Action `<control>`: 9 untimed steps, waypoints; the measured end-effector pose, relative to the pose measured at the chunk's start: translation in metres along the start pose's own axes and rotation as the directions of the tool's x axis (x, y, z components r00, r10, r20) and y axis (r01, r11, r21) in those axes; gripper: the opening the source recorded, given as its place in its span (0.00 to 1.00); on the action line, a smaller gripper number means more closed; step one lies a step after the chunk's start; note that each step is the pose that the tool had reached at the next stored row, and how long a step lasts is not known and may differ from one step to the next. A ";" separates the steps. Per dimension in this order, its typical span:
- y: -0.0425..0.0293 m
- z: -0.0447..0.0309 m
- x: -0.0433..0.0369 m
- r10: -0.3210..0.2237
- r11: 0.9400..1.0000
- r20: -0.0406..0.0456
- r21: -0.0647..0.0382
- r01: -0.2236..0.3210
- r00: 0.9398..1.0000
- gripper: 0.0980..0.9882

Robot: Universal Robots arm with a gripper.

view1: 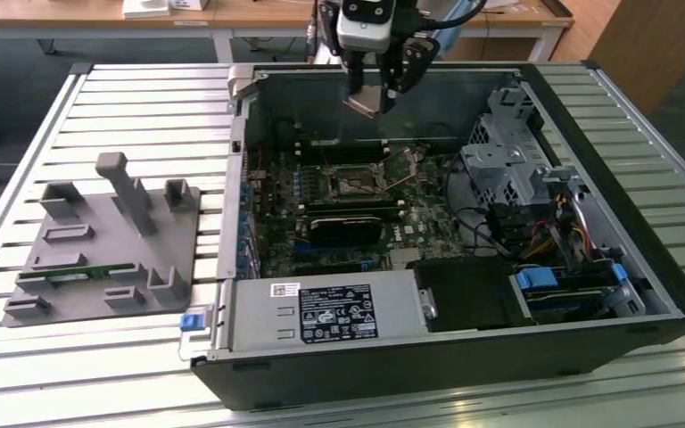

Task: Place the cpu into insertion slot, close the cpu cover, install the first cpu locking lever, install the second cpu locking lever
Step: 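Place the cpu into insertion slot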

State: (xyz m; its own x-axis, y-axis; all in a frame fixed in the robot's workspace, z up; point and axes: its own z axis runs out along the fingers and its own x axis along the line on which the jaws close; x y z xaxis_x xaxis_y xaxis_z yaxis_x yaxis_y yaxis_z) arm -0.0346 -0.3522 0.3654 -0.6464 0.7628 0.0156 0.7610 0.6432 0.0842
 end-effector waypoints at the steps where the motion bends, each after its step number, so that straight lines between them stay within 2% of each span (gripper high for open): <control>1: 0.0000 0.0004 0.0000 0.018 1.000 0.001 0.000 -0.018 1.000 0.48; 5: -0.0002 0.0021 0.0000 0.090 0.996 0.008 -0.002 -0.090 0.996 0.48; 9: -0.0003 0.0033 -0.0001 0.160 0.987 0.013 -0.004 -0.160 0.987 0.48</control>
State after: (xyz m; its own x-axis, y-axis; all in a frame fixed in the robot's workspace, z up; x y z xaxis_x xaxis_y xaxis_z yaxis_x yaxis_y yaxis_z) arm -0.0347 -0.3522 0.3621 -0.5156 0.8567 0.0157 0.8544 0.5127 0.0845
